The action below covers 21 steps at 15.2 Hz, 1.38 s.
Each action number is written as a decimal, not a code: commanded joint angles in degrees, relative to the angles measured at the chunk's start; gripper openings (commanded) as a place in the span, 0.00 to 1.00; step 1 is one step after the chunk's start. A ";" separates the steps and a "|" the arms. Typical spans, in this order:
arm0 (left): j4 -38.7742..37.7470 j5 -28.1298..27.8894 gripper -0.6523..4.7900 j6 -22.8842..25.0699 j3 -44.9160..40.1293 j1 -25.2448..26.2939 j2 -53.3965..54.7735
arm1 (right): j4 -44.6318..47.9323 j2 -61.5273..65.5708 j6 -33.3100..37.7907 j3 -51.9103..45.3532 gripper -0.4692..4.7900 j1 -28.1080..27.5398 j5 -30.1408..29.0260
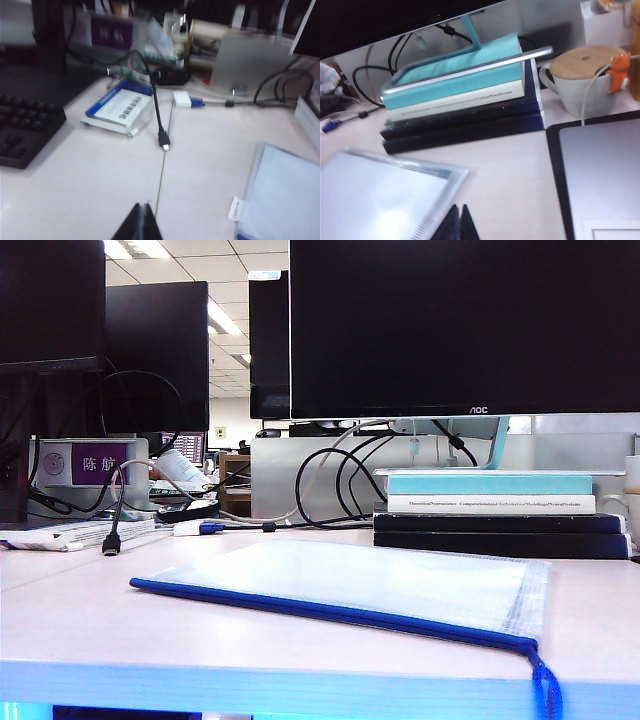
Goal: Pick up the transparent plastic file bag with a blue zipper and open its zipper.
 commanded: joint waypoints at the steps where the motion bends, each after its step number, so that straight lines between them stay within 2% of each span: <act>1: 1.31 1.60 0.11 5.07 8.90 0.02 11.21 | 0.98 3.89 -0.83 7.32 0.08 0.00 4.68; 3: 1.77 5.90 0.11 9.31 13.07 0.02 17.14 | 0.98 8.59 -1.38 11.61 0.08 0.00 5.22; 4: 1.86 16.70 0.11 13.57 19.58 -0.04 25.38 | 0.46 18.97 -2.19 18.36 0.08 0.00 3.04; 5: 1.75 19.82 0.11 14.32 22.18 -0.13 28.50 | -0.61 24.17 -3.28 21.55 0.08 -0.02 1.20; 7: 0.94 21.77 0.11 16.87 24.17 -0.17 30.86 | -2.05 29.92 -4.61 25.09 0.08 -0.04 -1.77; 8: 0.72 21.86 0.11 18.25 24.65 -0.24 31.87 | -2.67 33.40 -5.33 27.23 0.08 -0.07 -3.56; 9: -0.63 21.73 0.18 20.65 24.72 -1.79 34.27 | -5.27 48.72 -6.78 37.22 0.08 -0.22 -13.09; 10: -0.15 21.40 0.24 21.97 24.70 -4.79 35.50 | -6.58 55.10 -6.80 40.68 0.08 -1.64 -16.96; 13: 1.99 20.57 0.28 21.53 24.72 -9.07 38.66 | -7.30 64.43 -6.75 44.17 0.09 -5.07 -24.61; 15: 2.40 17.11 0.28 21.53 24.72 -12.00 41.59 | -8.17 70.97 -6.69 45.62 0.09 -8.48 -30.51; 16: 2.40 15.15 0.29 21.53 24.72 -13.11 42.75 | -8.07 73.20 -6.14 45.66 0.15 -9.73 -33.07; 17: 2.43 14.75 0.31 21.55 24.72 -14.25 43.85 | -8.00 76.78 -5.07 45.66 0.27 -11.39 -37.13; 18: 3.52 14.82 0.40 21.49 24.72 -15.76 45.18 | -7.76 80.94 -4.13 45.68 0.37 -12.50 -41.44; 19: 5.38 14.78 0.47 21.51 24.72 -18.53 46.58 | -7.65 85.02 -4.15 45.79 0.37 -12.92 -44.19; 21: 8.57 14.80 0.47 20.98 24.72 -21.27 48.15 | -7.56 89.48 -4.17 46.12 0.37 -12.44 -43.87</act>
